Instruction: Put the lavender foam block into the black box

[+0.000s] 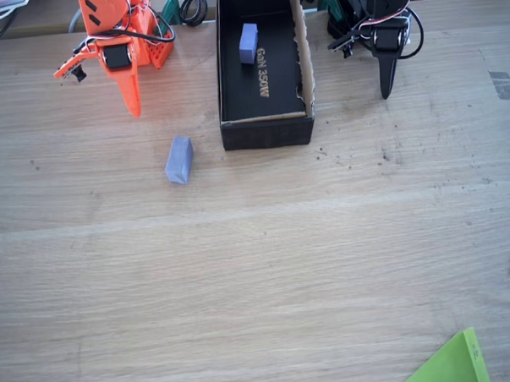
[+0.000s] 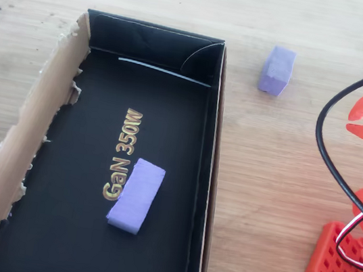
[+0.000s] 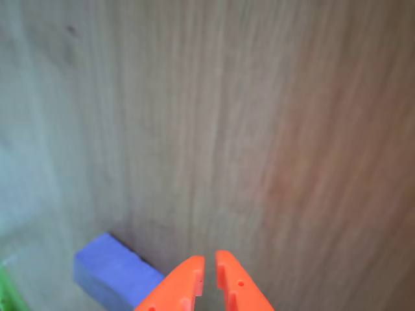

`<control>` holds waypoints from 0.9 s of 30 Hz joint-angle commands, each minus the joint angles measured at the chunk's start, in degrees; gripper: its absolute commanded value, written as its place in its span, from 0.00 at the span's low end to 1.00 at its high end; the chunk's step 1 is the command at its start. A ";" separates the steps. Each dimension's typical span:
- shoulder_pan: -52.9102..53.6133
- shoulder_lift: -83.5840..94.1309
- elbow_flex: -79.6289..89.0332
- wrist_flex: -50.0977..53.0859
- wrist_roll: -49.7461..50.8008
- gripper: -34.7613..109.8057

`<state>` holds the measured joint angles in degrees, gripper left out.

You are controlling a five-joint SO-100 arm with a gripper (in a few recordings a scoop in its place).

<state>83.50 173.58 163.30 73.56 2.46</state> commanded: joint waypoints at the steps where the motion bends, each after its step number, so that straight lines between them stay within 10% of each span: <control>1: 0.09 0.53 -0.97 -3.34 1.32 0.24; 12: -0.26 -1.76 -10.99 -2.20 0.62 0.24; 27: 0.53 -47.90 -45.44 2.29 2.81 0.24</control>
<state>83.14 132.01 125.33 73.83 4.39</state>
